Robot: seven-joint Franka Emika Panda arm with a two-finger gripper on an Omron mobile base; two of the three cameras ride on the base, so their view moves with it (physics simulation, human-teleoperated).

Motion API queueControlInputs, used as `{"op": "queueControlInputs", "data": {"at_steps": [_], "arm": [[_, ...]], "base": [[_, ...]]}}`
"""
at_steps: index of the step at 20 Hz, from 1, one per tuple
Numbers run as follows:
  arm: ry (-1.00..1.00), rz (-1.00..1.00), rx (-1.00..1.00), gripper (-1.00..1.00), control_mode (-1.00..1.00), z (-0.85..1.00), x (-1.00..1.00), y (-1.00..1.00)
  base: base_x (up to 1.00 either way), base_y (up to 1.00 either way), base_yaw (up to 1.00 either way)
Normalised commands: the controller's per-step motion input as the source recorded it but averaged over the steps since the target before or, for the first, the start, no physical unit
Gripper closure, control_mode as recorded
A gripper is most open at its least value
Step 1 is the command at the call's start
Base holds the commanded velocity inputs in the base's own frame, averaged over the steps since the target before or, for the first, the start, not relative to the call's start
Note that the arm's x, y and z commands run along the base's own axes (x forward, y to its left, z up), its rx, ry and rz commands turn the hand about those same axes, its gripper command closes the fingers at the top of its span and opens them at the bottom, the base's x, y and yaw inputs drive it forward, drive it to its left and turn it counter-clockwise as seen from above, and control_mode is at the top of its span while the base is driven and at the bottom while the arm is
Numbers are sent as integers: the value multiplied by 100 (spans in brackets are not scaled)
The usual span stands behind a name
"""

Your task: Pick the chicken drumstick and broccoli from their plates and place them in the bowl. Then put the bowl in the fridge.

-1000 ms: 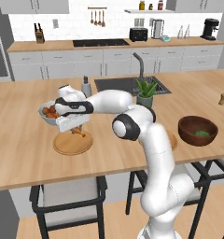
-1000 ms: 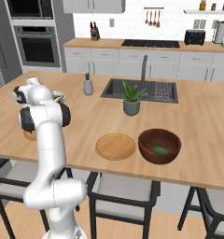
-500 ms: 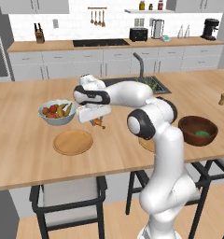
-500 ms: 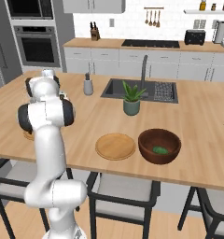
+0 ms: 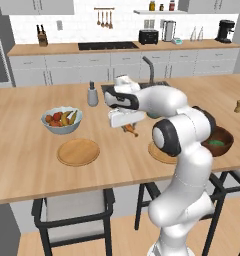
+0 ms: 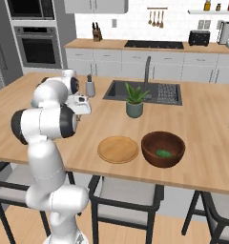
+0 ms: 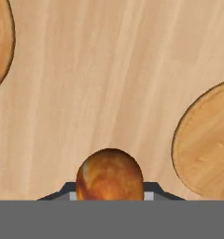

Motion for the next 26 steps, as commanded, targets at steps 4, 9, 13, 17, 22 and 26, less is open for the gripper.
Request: {"op": "queueControlInputs", "data": {"at_steps": [4,9,13,17,22,26], "arm": [[0,-11,2,100,-100,25,-23,-100],[1,-15,5,100,-100,19,-39,-100],[0,-16,2,100,-100,10,-76,-96],[0,-22,0,100,-100,14,-61,-90],[4,-22,0,100,-100,30,-12,-74],[12,-21,0,100,-100,6,0,-71]], "base": [[0,0,0],[0,0,0],[0,0,0],[0,0,0],[0,0,0],[0,0,0]]}}
